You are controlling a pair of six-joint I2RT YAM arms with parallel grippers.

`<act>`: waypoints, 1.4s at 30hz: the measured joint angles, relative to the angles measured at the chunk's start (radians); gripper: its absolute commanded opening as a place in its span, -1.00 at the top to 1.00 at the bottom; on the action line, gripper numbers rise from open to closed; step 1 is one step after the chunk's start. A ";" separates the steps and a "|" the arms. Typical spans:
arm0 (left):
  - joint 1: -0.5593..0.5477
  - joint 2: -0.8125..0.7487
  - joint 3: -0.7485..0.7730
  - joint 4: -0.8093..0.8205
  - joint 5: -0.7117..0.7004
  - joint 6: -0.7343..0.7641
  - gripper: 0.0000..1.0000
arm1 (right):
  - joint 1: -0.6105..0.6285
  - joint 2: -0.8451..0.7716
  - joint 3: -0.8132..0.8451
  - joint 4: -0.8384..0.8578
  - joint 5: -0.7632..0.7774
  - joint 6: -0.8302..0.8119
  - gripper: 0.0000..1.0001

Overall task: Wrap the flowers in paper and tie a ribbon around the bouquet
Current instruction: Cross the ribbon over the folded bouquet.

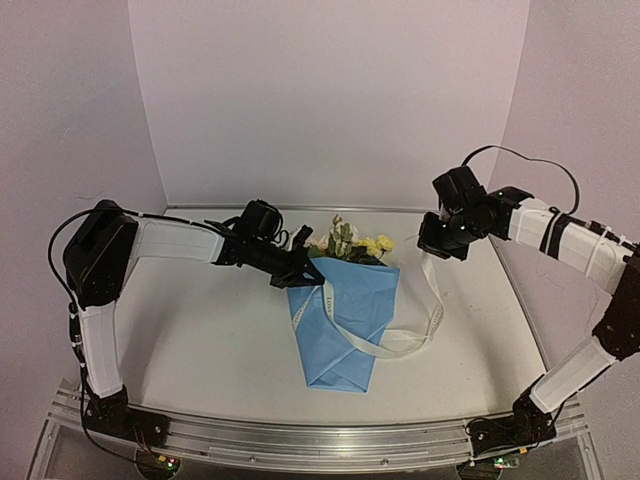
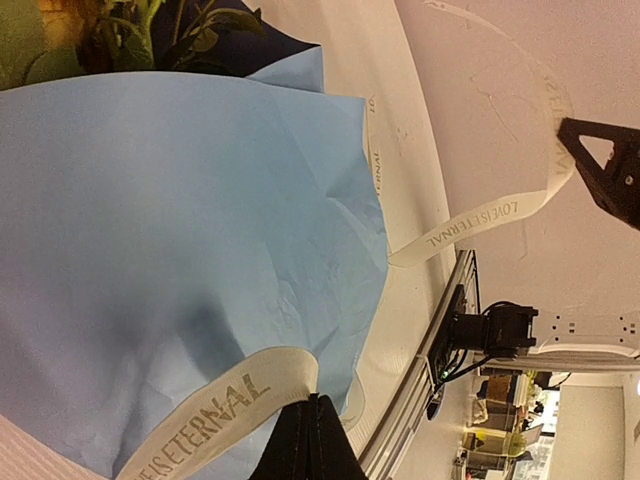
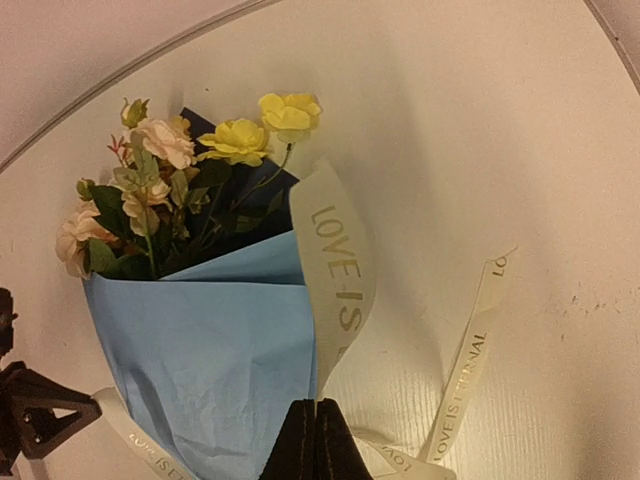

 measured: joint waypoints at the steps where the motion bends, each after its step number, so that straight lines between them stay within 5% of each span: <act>1: 0.005 0.010 0.005 0.001 0.003 -0.003 1.00 | 0.004 0.000 0.002 0.003 -0.018 -0.008 1.00; 11: 0.015 0.081 0.056 0.009 0.058 -0.006 1.00 | 0.169 0.012 0.004 0.147 -0.379 -0.118 1.00; 19: 0.016 0.084 0.070 -0.005 0.082 0.005 1.00 | 0.256 0.176 0.041 0.223 -0.622 -0.152 1.00; 42: 0.020 0.011 0.076 -0.129 0.102 0.091 1.00 | 0.304 0.387 0.049 0.198 -0.558 -0.010 1.00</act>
